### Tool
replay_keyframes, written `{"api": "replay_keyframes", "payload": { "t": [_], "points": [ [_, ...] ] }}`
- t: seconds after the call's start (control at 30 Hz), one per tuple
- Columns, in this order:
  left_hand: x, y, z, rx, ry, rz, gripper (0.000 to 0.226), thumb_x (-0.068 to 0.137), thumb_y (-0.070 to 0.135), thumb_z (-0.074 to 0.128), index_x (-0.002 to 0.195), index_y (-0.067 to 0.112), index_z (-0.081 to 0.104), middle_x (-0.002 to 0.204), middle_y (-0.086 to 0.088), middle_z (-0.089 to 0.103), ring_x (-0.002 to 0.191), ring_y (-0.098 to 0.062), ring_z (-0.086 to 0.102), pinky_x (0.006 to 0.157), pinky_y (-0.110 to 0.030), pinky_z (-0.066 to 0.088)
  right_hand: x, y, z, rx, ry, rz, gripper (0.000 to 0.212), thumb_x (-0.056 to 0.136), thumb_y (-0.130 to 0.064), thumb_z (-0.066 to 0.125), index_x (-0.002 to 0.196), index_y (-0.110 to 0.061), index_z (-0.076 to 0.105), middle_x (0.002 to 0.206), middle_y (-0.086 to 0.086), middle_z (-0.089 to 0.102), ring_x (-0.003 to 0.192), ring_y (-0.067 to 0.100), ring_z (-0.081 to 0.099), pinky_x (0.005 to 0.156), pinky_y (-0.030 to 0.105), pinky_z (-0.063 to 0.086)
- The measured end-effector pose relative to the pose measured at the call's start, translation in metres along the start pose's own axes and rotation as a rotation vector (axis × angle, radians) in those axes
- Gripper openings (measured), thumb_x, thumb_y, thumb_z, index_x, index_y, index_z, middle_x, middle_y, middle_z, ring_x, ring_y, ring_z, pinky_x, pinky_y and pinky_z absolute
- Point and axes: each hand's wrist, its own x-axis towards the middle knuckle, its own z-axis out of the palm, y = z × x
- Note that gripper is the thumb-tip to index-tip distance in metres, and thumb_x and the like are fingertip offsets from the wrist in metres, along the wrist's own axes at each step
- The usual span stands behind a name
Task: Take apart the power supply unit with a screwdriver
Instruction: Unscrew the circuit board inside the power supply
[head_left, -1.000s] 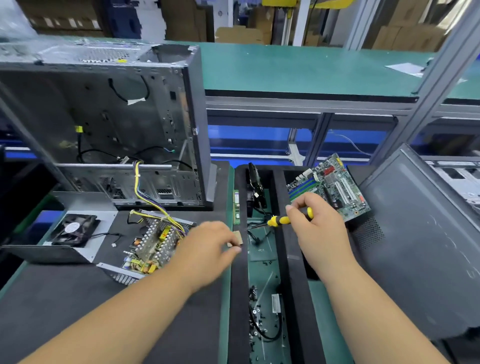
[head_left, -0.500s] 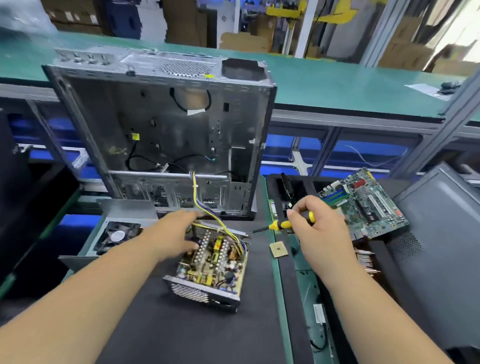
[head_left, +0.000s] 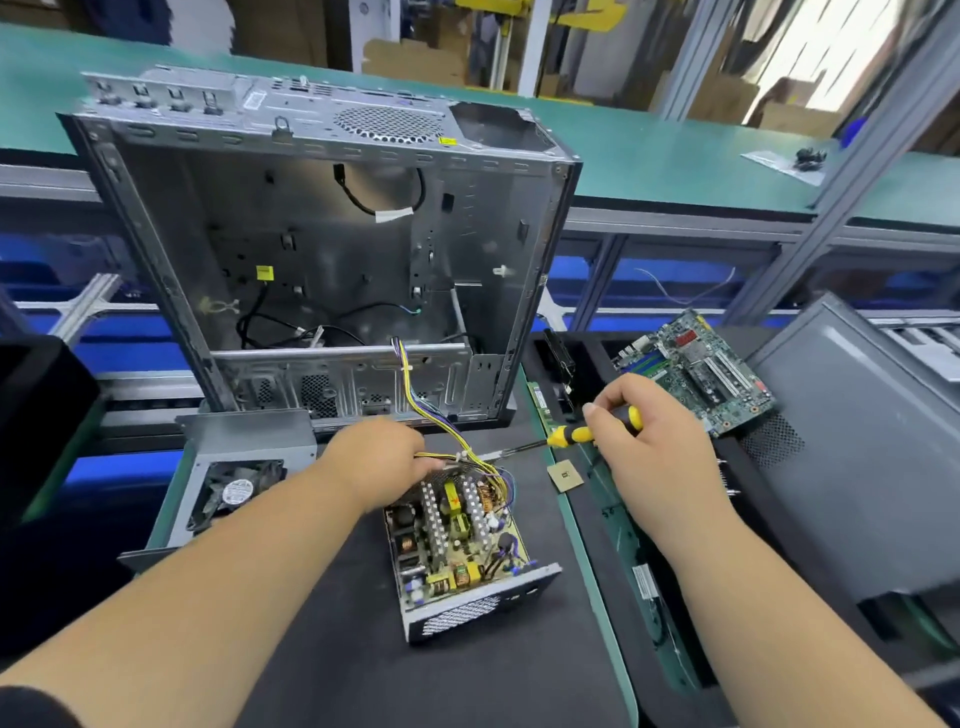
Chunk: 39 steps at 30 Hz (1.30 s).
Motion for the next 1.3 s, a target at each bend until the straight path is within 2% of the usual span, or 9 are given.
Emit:
{"api": "replay_keyframes", "payload": {
  "t": [0.23,0.43,0.67,0.77,0.87,0.97,1.1,1.17,1.3],
  "points": [
    [-0.010,0.004,-0.002,-0.002,-0.034,0.051,0.043,0.097,0.059,0.041,0.081,0.021,0.053,0.070,0.008,0.046,0.075,-0.019,0.049,0.064,-0.032,0.040,-0.006,-0.003,-0.001,-0.036,0.008,0.024,0.016,0.091,-0.032,0.061,0.078,-0.027,0.053,0.057,-0.010,0.046,0.052,0.008,0.038,0.051,0.029,0.029],
    [-0.015,0.022,0.009,-0.212,-0.036,-0.135,0.045,0.097,0.053,0.042,0.070,0.018,0.047,0.072,0.000,0.048,0.080,-0.024,0.054,0.064,-0.033,0.039,-0.005,-0.008,0.002,0.005,-0.014,-0.018,0.016,0.091,-0.029,0.062,0.077,-0.025,0.054,0.054,-0.011,0.042,0.050,0.007,0.036,0.049,0.015,0.035],
    [-0.022,0.029,0.032,-0.623,-0.011,-0.223,0.051,0.095,0.057,0.047,0.066,0.016,0.050,0.064,0.001,0.058,0.061,-0.018,0.057,0.056,-0.032,0.039,-0.018,-0.013,0.019,-0.060,-0.292,-0.082,0.012,0.084,-0.030,0.063,0.079,-0.028,0.053,0.067,0.001,0.057,0.045,0.007,0.035,0.049,0.028,0.035],
    [-0.030,0.017,0.041,-0.889,0.074,-0.283,0.038,0.091,0.052,0.058,0.073,0.020,0.062,0.064,0.004,0.068,0.059,-0.011,0.065,0.060,-0.028,0.048,-0.024,-0.016,0.038,-0.142,-0.377,-0.121,0.014,0.086,-0.033,0.062,0.078,-0.032,0.051,0.069,-0.008,0.058,0.049,0.010,0.041,0.052,0.030,0.037],
    [-0.038,0.011,0.051,-0.957,0.268,-0.326,0.022,0.085,0.049,0.068,0.076,0.030,0.063,0.067,0.008,0.063,0.061,-0.006,0.055,0.057,-0.027,0.041,-0.025,-0.018,0.058,-0.207,-0.440,-0.125,0.013,0.087,-0.034,0.060,0.080,-0.029,0.050,0.062,-0.016,0.056,0.053,0.009,0.045,0.049,0.029,0.032],
    [-0.046,0.011,0.060,-1.013,0.254,-0.253,0.006,0.089,0.036,0.067,0.088,0.036,0.061,0.089,0.011,0.061,0.077,-0.006,0.056,0.069,-0.022,0.042,-0.026,-0.016,0.074,-0.313,-0.481,-0.154,0.013,0.089,-0.036,0.058,0.082,-0.030,0.048,0.059,-0.007,0.053,0.055,0.008,0.047,0.051,0.029,0.034],
    [-0.057,0.006,0.067,-0.960,0.233,-0.149,0.033,0.087,0.015,0.067,0.110,0.036,0.056,0.115,0.013,0.054,0.106,-0.005,0.054,0.090,-0.016,0.037,-0.028,-0.013,0.087,-0.392,-0.507,-0.187,0.015,0.090,-0.037,0.057,0.083,-0.032,0.044,0.060,-0.008,0.048,0.055,0.005,0.043,0.055,0.025,0.036],
    [-0.062,0.005,0.070,-0.940,0.191,-0.090,0.054,0.079,0.006,0.065,0.124,0.031,0.051,0.132,0.011,0.044,0.129,-0.005,0.040,0.103,-0.015,0.028,-0.029,-0.013,0.091,-0.412,-0.519,-0.196,0.015,0.090,-0.038,0.057,0.084,-0.032,0.045,0.063,-0.008,0.050,0.059,0.007,0.044,0.051,0.024,0.030],
    [-0.070,0.012,0.083,-0.820,0.182,0.006,0.095,0.067,0.018,0.071,0.149,0.029,0.024,0.148,0.017,0.020,0.143,-0.009,0.011,0.117,-0.025,0.013,-0.031,-0.014,0.095,-0.420,-0.519,-0.227,0.015,0.092,-0.037,0.056,0.085,-0.031,0.044,0.066,-0.007,0.050,0.065,0.015,0.046,0.050,0.022,0.027]
  ]
}}
